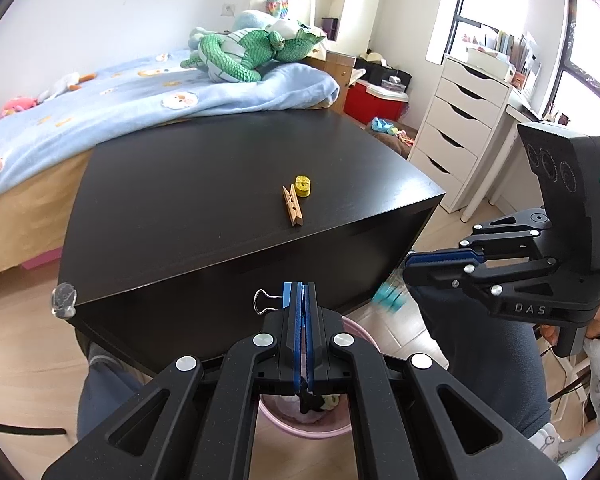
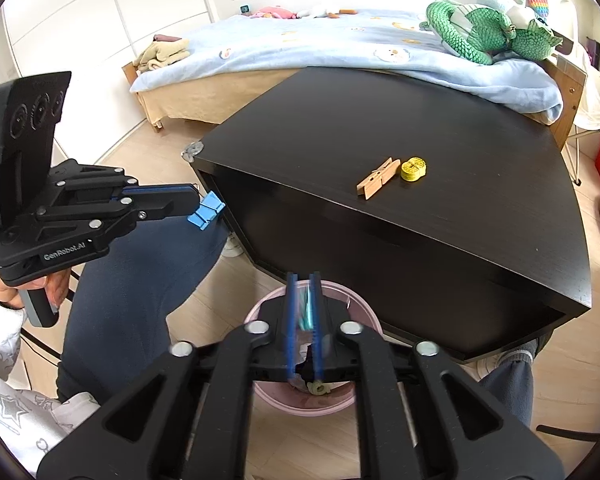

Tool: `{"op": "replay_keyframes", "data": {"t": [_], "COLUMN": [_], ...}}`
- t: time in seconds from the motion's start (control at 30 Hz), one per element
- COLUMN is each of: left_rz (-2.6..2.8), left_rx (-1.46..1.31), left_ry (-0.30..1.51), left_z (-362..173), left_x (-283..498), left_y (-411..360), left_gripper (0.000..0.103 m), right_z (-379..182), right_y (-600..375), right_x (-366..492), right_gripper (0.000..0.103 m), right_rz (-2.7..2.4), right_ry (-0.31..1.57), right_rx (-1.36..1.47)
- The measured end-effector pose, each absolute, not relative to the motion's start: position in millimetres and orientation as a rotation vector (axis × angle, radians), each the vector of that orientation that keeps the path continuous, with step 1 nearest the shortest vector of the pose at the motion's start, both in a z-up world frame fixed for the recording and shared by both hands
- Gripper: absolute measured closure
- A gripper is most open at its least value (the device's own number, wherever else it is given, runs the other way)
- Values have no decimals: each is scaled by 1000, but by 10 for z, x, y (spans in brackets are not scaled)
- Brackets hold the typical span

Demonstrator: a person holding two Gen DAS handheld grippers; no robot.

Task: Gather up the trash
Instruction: 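Carry the blue clip with the left gripper over the wastebasket while the right gripper carries the teal clip, then open the right gripper to drop the teal clip into the wastebasket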

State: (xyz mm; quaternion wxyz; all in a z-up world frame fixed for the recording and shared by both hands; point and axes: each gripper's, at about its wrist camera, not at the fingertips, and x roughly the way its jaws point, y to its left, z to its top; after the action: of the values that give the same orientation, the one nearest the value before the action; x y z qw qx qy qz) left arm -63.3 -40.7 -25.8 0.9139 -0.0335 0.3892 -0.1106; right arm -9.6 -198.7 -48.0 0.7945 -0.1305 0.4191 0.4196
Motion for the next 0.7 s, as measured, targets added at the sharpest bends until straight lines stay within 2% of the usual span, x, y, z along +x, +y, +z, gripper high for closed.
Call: {"op": "replay_keyframes", "data": {"t": [0.03,0.07,0.13,0.17,0.27,0.7], "left_rz": [-228,-228,-230,-231,-238,-271], "left_rx": [-68,-67,-65,-65,-62,-49], "left_ry": [802,802,805,807,811,819], "left_z": [-255,-256,-263,-265,-271,-259], "left_x": [-630,-632,-632,-628,-634,-621], "left_y": [-411,-414,-416,-417,-426,-502], "left_gripper": [102,102,102,102,102,102], "right_z": [-484,-478,-463,-462,-458,-376], "right_y": [-1990,-1997,-2010,-2009,-2038,-2175], "right_x": [-92,-89,-91,-85,-56,26], "right_gripper": [39,22,19,13,8,3], "right_rz": [893,894,891,874,851,793], "right_ry": [897,893,885,885,888,891], "right_rx": [-284,-278,-269,-277,-265,-199]}}
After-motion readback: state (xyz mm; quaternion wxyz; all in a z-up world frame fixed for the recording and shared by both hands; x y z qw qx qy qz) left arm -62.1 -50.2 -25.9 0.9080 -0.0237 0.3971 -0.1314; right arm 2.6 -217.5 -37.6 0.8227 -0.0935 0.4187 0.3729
